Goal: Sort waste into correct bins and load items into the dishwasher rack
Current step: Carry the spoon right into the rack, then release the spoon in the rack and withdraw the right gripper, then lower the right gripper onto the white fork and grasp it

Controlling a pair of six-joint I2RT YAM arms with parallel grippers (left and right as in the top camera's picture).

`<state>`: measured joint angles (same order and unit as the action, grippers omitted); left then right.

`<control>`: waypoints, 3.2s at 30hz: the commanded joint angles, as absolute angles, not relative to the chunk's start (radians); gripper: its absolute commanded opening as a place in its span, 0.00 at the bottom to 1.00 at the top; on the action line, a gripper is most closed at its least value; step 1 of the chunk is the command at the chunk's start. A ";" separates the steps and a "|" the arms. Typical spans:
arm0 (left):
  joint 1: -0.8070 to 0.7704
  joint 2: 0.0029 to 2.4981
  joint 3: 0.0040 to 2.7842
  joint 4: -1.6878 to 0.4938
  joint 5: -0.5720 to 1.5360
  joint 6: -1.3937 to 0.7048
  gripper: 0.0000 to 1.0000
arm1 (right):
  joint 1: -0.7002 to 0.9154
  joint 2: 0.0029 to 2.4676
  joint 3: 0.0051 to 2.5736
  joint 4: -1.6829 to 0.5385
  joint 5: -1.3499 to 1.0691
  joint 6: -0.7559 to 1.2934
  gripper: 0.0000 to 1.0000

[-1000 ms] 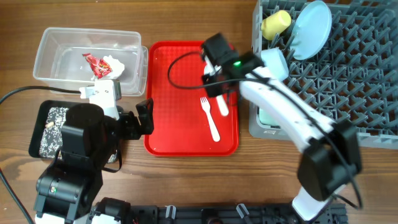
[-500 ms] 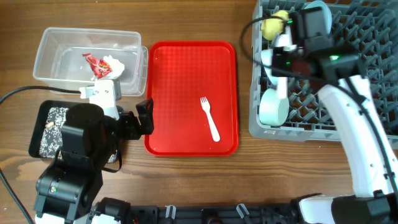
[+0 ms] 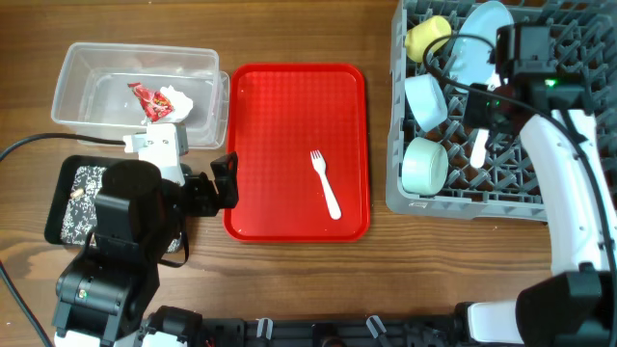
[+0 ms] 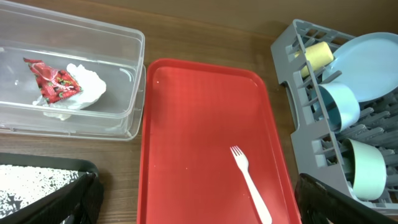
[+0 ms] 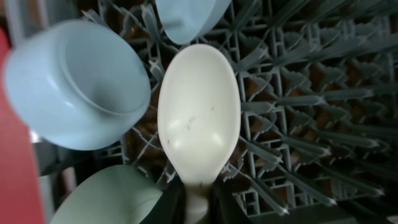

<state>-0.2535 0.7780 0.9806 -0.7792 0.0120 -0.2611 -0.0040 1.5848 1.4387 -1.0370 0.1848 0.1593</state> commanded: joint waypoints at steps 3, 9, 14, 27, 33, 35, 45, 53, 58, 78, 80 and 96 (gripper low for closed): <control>-0.249 0.772 0.980 -0.779 0.002 -0.266 1.00 | -0.008 1.601 1.306 -0.942 0.114 0.014 0.04; -0.249 0.772 0.980 -0.779 0.002 -0.266 1.00 | -0.009 1.603 1.213 -0.864 0.116 -0.003 0.04; -0.249 0.772 0.980 -0.779 0.002 -0.266 1.00 | -0.017 1.613 1.174 -0.825 0.149 -0.028 0.04; -0.249 0.772 0.980 -0.779 0.002 -0.266 1.00 | -0.046 1.646 1.169 -0.773 0.149 -0.026 0.34; -0.249 0.772 0.980 -0.779 0.002 -0.266 1.00 | -0.045 1.641 1.204 -0.787 0.149 -0.003 0.40; -0.249 0.772 0.980 -0.779 0.002 -0.266 1.00 | -0.045 1.629 1.226 -0.808 0.147 0.030 0.40; -0.249 0.772 0.980 -0.779 0.002 -0.266 1.00 | -0.040 1.403 1.292 -0.796 -0.235 0.026 0.40; -0.249 0.772 0.980 -0.774 0.002 -0.266 1.00 | 0.128 1.367 1.282 -0.786 -0.342 0.000 0.39; -0.249 0.772 0.980 -0.775 0.002 -0.266 1.00 | 0.282 1.433 1.280 -0.761 -0.255 0.015 0.40; -0.249 0.772 0.980 -0.776 0.002 -0.266 1.00 | 0.567 1.916 1.280 -0.648 -0.101 0.079 0.38; -0.249 0.772 0.980 -0.775 0.002 -0.266 1.00 | 0.572 1.942 1.280 -0.649 -0.101 0.078 0.39; -0.249 0.772 0.980 -0.776 0.002 -0.266 1.00 | 0.617 1.960 1.247 -0.637 -0.058 0.056 0.47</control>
